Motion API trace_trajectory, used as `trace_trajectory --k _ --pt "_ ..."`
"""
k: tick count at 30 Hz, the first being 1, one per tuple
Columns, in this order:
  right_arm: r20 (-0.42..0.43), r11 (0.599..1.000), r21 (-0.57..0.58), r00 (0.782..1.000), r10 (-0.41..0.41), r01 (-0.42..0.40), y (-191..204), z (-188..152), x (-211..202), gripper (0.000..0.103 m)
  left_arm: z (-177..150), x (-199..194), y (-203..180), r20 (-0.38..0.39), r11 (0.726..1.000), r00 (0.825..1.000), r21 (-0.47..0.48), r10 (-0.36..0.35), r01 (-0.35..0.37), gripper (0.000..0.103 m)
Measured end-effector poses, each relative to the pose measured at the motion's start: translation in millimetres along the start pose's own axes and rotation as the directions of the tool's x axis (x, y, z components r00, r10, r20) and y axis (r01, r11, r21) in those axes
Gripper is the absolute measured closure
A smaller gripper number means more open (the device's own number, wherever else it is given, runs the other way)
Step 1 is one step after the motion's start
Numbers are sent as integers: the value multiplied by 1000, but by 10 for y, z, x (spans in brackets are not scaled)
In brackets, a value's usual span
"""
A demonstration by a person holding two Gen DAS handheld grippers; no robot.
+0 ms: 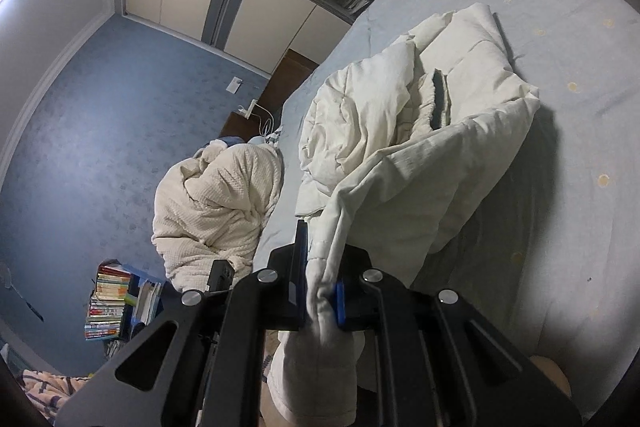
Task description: Fold large clothes
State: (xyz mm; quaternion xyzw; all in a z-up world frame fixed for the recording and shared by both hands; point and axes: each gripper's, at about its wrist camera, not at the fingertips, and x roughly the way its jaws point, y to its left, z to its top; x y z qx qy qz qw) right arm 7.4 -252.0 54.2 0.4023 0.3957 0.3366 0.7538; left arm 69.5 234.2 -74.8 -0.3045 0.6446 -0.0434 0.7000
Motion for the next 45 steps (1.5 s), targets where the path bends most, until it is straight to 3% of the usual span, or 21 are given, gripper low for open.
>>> trace_trajectory --k 2,5,8,13,19,25,28,38,45 --pt "3 1000 6 1000 -3 3 -28 -18 -16 94 20 16 -16 -15 1000 1000 14 -17 17 53" --pt "8 1000 16 1000 -2 2 -53 -36 -33 94 13 -7 -128 -6 998 1000 57 -20 20 74" --pt "12 1000 23 1000 0 -1 -72 -54 -45 94 -27 -66 -290 27 995 999 96 -34 31 84" --pt "15 999 35 1000 -2 1 -135 -99 -101 94 -116 -271 -482 88 982 990 163 -114 99 89" --pt "-10 998 60 1000 -25 25 -290 -155 -226 94 -197 -796 -641 185 953 957 248 -223 174 90" --pt "-168 994 70 983 -71 84 -467 -323 -220 94 -286 -593 -733 122 952 977 274 -174 135 90" --pt "-207 991 68 973 -103 119 -572 -461 -272 92 -343 -437 -635 103 959 981 249 -165 135 89" --pt "-245 984 58 958 -148 167 -680 -617 -332 90 -530 -260 -606 49 958 990 263 -131 114 84" --pt "-272 972 32 938 -217 234 -687 -666 -327 88 -610 -283 -551 71 959 987 257 -145 123 86"
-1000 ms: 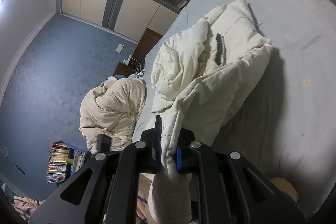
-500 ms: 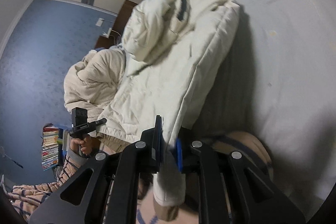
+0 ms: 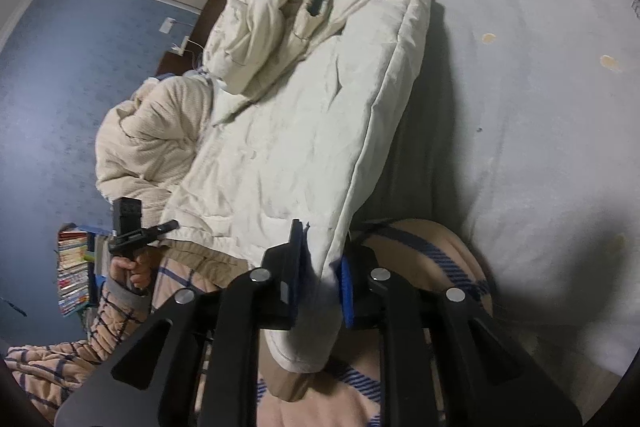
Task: Fold large clothes
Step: 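Lift the hem with both grippers and fold it over toward the hood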
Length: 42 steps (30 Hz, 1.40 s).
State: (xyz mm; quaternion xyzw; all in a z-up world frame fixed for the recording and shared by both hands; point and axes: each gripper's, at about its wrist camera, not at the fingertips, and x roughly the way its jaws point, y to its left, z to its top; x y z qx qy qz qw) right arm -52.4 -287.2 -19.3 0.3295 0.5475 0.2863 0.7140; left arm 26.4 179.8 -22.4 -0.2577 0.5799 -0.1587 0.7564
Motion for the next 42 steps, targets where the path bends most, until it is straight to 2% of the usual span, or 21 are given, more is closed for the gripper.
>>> trace_trajectory --k 3,7,12,14,15,16,17,19,22,26,31,34,42 --pt "-3 1000 -1 1000 1 -1 7 -10 -3 84 2 4 -13 5 1000 1000 3 4 -4 87" --pt "-16 1000 -11 1000 18 -19 22 -27 -2 69 5 6 -35 5 1000 1000 12 10 -10 88" --pt "-20 999 -46 999 25 -26 53 -68 7 69 -4 -6 -90 17 999 1000 31 20 -20 89" --pt "-28 998 -65 999 20 -22 72 -80 11 69 5 -18 -124 26 999 1000 40 16 -17 91" --pt "-30 997 -78 999 23 -25 93 -88 8 72 11 -30 -140 33 999 999 45 10 -11 91" --pt "-21 996 -92 1000 18 -20 113 -96 -5 82 16 -41 -154 40 999 999 48 5 -7 92" --pt "-7 994 -104 1000 23 -24 128 -97 -22 84 27 -66 -171 53 999 999 53 -6 4 93" --pt "25 991 -117 998 61 -57 167 -94 -74 89 69 -138 -209 84 997 996 62 -44 39 93" --pt "88 983 -132 986 138 -126 250 -31 -146 90 138 -255 -241 133 993 986 70 -99 90 94" --pt "188 962 -122 946 263 -243 350 181 -262 90 311 -452 -314 196 988 971 97 -136 119 94" --pt "293 931 -116 884 364 -345 471 543 -375 90 592 -669 -397 252 984 955 122 -153 126 94" --pt "326 919 -123 860 393 -374 560 744 -389 90 749 -816 -445 286 983 944 137 -161 126 94" --pt "448 887 -103 775 445 -449 560 1360 -431 90 1216 -1053 -449 362 979 913 143 -187 143 94"
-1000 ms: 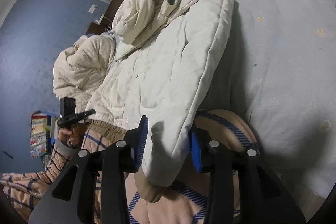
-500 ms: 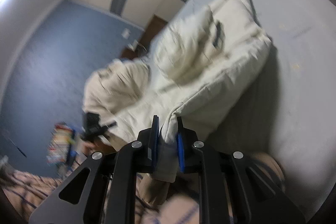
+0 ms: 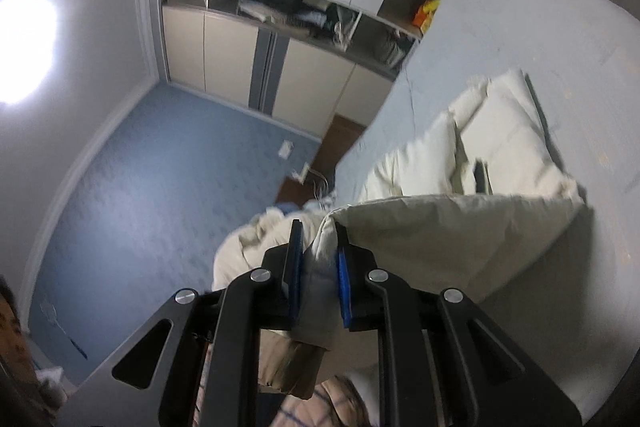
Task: Fold large clothes
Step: 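Lift the hem with both grippers and fold it over toward the hood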
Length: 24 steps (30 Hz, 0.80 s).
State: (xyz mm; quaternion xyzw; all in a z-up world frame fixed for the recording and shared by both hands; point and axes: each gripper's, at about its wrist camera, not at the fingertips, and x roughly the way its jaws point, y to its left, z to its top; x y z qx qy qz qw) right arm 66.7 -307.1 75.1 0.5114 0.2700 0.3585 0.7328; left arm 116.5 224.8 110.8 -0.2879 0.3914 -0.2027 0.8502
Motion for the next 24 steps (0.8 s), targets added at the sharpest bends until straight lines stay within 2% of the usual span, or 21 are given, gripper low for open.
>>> trace_trajectory --k 7,13,19,24 --pt "103 996 90 995 17 -26 -220 486 271 90 423 84 79 57 999 998 -39 -15 17 94" --pt "145 985 169 989 -8 -17 -470 848 553 90 825 280 175 83 999 997 -53 -6 11 94" --pt "155 974 223 984 -82 46 -724 1191 879 90 1219 564 284 100 998 994 -42 47 -43 94" --pt "148 959 255 975 -162 121 -969 1361 1125 90 1448 889 577 88 990 989 -92 115 -107 94"
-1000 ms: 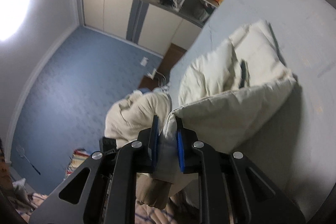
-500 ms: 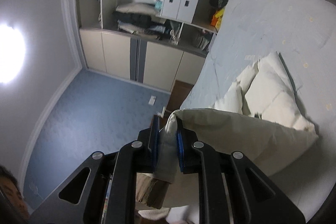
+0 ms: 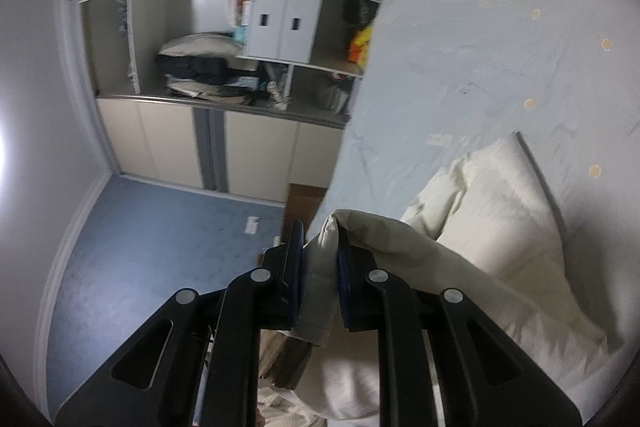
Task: Fold large clothes
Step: 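Lift the hem with both grippers and fold it over toward the hood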
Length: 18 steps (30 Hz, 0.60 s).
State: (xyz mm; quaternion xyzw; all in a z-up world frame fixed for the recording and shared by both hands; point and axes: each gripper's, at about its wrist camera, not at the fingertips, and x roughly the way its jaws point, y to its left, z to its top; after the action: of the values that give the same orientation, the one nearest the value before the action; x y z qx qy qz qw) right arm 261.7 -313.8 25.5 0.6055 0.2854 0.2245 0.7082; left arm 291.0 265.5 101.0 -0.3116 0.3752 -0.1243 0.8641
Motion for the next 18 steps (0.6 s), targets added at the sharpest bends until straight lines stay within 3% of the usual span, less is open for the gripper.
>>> trace_trajectory --k 7,11,15,16,18 --pt "6 992 50 993 -120 119 -380 132 412 90 181 619 456 -47 992 997 -108 58 -63 94" --pt "-2 976 85 979 -203 203 -634 186 604 90 249 906 637 -87 980 991 -160 101 -114 91" --pt "-38 952 142 962 -270 273 -879 186 751 90 261 1102 806 -117 964 989 -239 92 -118 89" --pt "-40 949 150 960 -276 279 -904 184 751 89 257 1114 836 -114 959 991 -265 74 -102 86" --pt "-46 950 170 965 -259 263 -924 185 740 84 248 1052 864 -83 949 996 -312 16 -41 66"
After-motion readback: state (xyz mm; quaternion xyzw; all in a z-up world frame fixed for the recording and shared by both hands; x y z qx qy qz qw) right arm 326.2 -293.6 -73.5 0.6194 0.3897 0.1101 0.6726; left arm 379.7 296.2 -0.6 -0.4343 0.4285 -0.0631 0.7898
